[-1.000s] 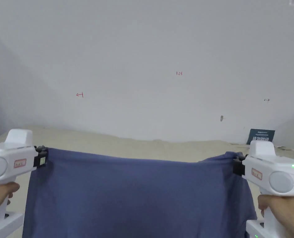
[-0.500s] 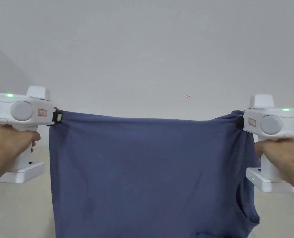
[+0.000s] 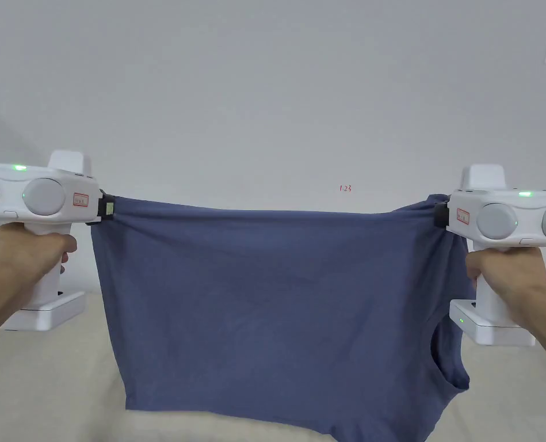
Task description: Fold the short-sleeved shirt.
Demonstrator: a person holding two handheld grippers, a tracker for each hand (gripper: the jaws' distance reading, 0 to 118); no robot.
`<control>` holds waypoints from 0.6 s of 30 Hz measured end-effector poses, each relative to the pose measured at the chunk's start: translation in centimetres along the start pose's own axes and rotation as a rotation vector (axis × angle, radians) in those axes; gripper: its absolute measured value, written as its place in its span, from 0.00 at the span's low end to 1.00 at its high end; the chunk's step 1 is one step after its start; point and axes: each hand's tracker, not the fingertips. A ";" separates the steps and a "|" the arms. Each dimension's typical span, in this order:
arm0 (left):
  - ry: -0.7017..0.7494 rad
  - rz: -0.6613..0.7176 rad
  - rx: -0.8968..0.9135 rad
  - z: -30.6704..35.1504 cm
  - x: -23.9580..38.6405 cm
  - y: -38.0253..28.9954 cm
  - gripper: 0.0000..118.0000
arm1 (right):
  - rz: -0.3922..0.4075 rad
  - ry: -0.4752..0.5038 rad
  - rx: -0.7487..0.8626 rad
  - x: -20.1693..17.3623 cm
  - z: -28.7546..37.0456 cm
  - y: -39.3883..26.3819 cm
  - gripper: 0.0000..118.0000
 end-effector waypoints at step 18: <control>-0.044 0.014 0.015 12.5 -0.8 -10.4 0.00 | -0.016 0.018 0.024 1.7 15.7 -8.6 0.03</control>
